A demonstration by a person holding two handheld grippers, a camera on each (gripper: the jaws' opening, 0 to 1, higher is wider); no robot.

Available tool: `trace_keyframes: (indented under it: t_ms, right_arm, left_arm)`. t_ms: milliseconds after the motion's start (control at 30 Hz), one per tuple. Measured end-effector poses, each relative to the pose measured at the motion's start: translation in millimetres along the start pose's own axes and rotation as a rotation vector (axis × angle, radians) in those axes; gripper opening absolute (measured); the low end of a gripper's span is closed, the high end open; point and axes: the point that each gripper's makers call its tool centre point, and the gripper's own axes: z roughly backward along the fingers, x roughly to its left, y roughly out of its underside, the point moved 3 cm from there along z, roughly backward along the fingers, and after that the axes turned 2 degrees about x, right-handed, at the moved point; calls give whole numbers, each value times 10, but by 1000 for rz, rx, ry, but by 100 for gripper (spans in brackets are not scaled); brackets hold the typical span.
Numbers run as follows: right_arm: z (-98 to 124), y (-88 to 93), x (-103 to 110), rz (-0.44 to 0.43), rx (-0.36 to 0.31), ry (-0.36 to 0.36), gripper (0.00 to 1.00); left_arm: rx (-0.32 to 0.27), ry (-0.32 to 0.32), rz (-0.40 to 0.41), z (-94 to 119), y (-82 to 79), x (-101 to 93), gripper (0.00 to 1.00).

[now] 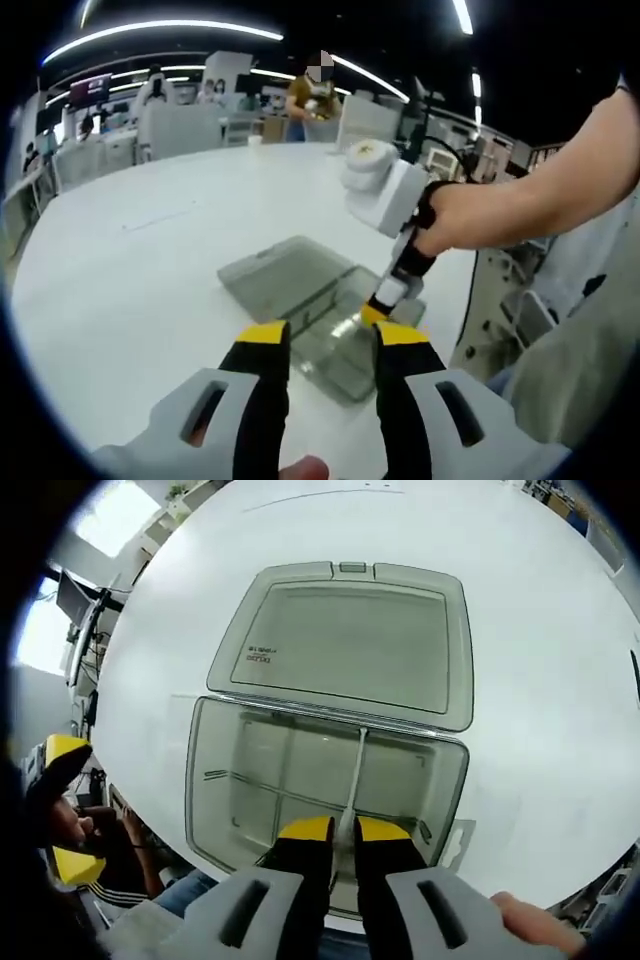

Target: Insert the divider into the dual guide fixture by aligning both edges with the guide slots and pushing it downward to the bottom, including one-sided entry, uneven engagement, binding, and posture correction.

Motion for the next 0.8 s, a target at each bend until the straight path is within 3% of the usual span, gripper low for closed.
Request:
trace_keyframes:
  t_ms: [167,367,800]
  right_arm:
    - [-15,14,-43,16,-21,-9,15]
    - [69,17,-26,-3,-37,-53,11]
    - [179,-14,-7,10,-80,-70,3]
  left_arm:
    - [5,-8,5,10,11,14,29]
    - [14,-8,8,4,17,-8,29]
    - [27,-8,-1,-18,-2,-72,29]
